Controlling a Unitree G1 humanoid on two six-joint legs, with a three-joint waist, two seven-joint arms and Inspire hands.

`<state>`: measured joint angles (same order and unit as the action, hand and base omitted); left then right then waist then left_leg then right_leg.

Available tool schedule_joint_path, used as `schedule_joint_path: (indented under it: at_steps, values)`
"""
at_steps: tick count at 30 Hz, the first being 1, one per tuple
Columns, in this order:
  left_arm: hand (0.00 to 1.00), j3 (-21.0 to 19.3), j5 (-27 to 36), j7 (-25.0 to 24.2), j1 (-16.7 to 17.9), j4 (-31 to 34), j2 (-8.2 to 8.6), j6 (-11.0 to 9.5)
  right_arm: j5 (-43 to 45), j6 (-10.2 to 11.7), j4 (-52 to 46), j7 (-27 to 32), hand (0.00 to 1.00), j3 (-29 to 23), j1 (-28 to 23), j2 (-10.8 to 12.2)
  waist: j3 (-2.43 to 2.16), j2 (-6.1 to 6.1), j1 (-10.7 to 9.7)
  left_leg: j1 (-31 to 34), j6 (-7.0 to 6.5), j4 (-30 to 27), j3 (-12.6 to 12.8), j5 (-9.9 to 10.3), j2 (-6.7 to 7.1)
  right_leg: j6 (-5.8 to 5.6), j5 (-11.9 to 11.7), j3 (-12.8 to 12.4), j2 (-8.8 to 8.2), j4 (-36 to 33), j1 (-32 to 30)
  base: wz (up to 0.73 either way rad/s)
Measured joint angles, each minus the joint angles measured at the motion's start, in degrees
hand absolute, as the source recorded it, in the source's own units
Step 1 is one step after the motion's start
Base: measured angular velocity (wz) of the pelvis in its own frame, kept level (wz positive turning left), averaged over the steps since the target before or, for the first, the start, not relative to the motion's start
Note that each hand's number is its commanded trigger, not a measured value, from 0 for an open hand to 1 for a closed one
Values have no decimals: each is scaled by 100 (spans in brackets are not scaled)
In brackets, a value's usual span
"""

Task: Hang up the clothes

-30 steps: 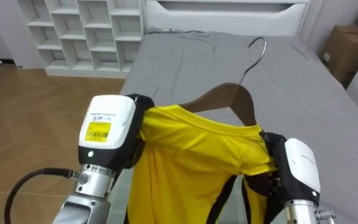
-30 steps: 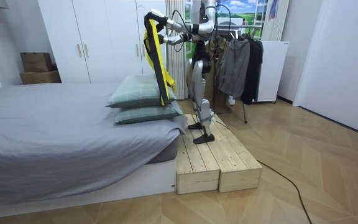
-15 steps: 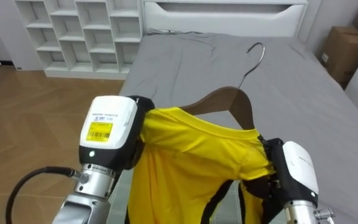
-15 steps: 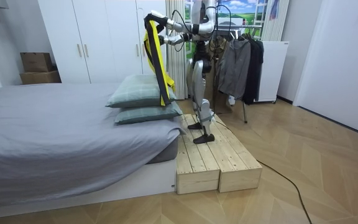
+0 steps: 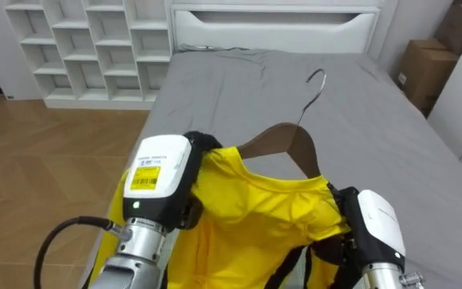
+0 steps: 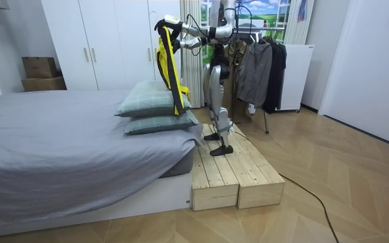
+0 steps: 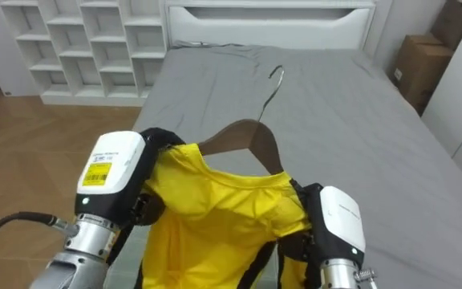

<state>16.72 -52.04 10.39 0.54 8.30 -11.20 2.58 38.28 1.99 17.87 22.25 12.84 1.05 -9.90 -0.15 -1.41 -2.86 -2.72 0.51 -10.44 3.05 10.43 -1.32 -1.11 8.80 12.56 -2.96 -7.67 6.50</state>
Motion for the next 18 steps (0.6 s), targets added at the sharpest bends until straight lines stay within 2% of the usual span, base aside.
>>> schedule_joint_path:
  at_steps: [7,11,18]
  values:
    - [0,142,441,-301,96,-3,73,1,292,-43,0,-284,100,68,-1,27,13,11,14,11,0,53,42,0,0,-8,5,-116,3,0,-58,-1]
    - [0,234,553,-589,128,-8,117,1,275,-66,-1,-447,100,143,-1,52,39,19,5,9,0,81,91,0,-1,-9,6,-140,1,0,-86,-5]
    - [0,379,986,-659,138,-452,103,-6,235,-71,0,-623,100,211,-6,45,64,32,-14,7,0,88,125,0,-3,-10,6,-168,2,0,-94,-1]
